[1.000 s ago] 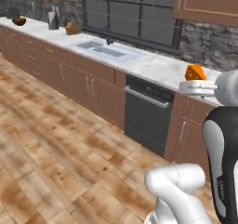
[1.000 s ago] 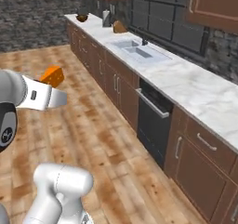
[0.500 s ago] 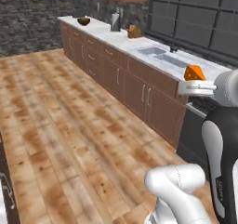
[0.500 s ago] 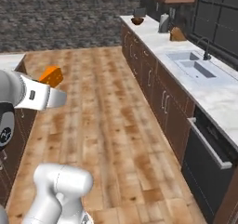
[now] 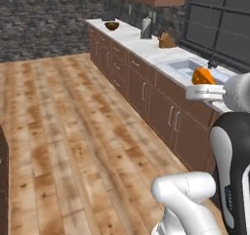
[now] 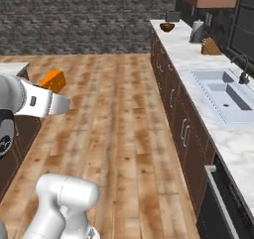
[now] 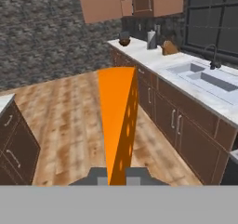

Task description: Pick the cheese from the fridge and the cheese grater from the cabinet and place them next to the salad bowl.

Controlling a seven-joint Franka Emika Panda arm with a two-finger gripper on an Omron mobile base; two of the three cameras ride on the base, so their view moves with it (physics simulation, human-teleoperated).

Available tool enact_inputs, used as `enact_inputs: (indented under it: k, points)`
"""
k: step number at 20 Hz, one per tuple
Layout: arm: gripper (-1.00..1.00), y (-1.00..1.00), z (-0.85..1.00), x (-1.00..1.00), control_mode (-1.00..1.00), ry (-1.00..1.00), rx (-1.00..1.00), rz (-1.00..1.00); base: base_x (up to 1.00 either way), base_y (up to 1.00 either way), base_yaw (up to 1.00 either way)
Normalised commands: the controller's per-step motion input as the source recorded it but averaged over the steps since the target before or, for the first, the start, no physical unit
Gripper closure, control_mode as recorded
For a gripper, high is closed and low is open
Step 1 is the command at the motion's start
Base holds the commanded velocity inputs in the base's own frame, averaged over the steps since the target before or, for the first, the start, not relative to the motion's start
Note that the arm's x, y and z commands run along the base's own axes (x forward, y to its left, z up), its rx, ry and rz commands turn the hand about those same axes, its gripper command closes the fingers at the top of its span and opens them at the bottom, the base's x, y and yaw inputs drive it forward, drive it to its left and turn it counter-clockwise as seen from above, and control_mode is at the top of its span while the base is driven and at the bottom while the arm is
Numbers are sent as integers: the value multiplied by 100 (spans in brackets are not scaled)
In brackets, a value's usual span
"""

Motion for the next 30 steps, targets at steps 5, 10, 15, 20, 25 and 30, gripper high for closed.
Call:
enact_inputs:
  k: [5, 10, 15, 20, 25, 30]
  points:
    - [100, 0, 0, 0, 100, 0, 0, 0, 100, -41, 19]
    - [100, 0, 0, 0, 100, 0, 0, 0, 100, 0, 16]
    - [100, 0, 0, 0, 100, 0, 0, 0, 100, -23, 12]
    - [100, 0, 0, 0, 100, 0, 0, 0, 100, -14, 3]
    - [100, 0, 0, 0, 100, 0, 0, 0, 100, 0, 0]
    - [100, 0, 0, 0, 100, 0, 0, 0, 100, -2, 0]
